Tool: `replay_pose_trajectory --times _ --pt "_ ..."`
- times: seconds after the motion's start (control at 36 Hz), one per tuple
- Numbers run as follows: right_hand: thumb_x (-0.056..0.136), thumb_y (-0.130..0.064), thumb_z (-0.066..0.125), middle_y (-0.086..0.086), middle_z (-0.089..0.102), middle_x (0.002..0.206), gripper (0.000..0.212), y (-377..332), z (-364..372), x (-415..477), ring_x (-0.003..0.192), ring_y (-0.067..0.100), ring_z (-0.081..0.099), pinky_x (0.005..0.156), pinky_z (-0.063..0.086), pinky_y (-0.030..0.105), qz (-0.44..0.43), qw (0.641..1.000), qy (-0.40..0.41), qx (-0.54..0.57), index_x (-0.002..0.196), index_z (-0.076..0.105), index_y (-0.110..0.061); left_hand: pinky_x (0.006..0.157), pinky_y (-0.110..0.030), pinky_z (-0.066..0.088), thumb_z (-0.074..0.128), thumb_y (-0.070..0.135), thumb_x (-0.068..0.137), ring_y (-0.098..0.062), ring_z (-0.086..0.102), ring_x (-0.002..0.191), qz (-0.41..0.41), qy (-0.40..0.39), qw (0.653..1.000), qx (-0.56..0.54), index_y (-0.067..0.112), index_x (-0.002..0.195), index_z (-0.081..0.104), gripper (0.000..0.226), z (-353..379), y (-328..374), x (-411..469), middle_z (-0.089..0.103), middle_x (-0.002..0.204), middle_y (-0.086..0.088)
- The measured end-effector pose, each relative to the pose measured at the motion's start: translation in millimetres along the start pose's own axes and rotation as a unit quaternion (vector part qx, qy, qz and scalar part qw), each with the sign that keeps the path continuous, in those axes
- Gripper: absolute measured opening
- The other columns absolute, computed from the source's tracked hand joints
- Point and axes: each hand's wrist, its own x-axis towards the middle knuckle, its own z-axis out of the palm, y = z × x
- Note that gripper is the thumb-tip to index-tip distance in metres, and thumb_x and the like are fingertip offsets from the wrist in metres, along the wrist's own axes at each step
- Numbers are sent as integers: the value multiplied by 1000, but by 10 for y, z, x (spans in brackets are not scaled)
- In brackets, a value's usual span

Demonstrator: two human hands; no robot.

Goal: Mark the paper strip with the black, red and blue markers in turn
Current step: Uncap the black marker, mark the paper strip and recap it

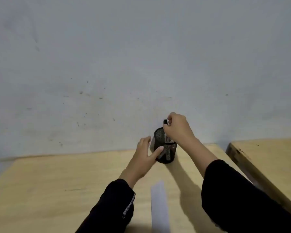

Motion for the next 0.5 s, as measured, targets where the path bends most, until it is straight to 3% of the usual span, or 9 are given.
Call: replay_pose_trajectory --times 0.11,0.19,0.22,0.31,0.36,0.5 --pt "86 -14 52 10 47 87 19 -22 17 27 74 30 48 62 39 32 5 994 -10 -112 100 51 -1 93 -19 40 60 71 71 15 44 112 -8 -18 999 -28 47 118 43 56 38 89 32 43 116 28" --pt "83 -10 54 9 43 85 18 -50 26 62 71 29 46 59 36 31 15 992 -16 -124 98 50 -2 83 -7 42 68 61 69 15 48 104 8 -19 999 -31 49 113 48 50 72 118 60 47 114 18" --pt "82 -8 55 9 43 85 19 -56 28 74 71 29 46 58 36 31 17 992 -14 -128 99 50 -2 85 -8 43 70 57 68 12 50 106 16 -26 999 -35 44 117 49 55 76 124 71 48 115 15" --pt "79 -5 57 9 43 87 23 -57 37 97 73 30 46 59 37 31 29 992 -11 -122 100 49 -1 98 -31 49 75 49 67 -9 55 115 17 -26 998 -51 30 124 49 66 104 114 115 48 119 8" --pt "78 -4 58 9 44 88 25 -40 50 112 74 30 47 60 38 31 36 992 -9 -119 101 50 -1 98 -38 49 76 47 66 -13 56 114 13 -23 999 -47 29 124 50 66 110 130 126 48 119 8" --pt "73 -7 64 9 54 90 18 -10 60 125 76 34 61 62 52 36 49 997 6 -51 90 59 -5 89 -22 45 77 45 66 -3 52 109 16 -10 999 -32 31 120 52 61 98 165 105 49 113 12"
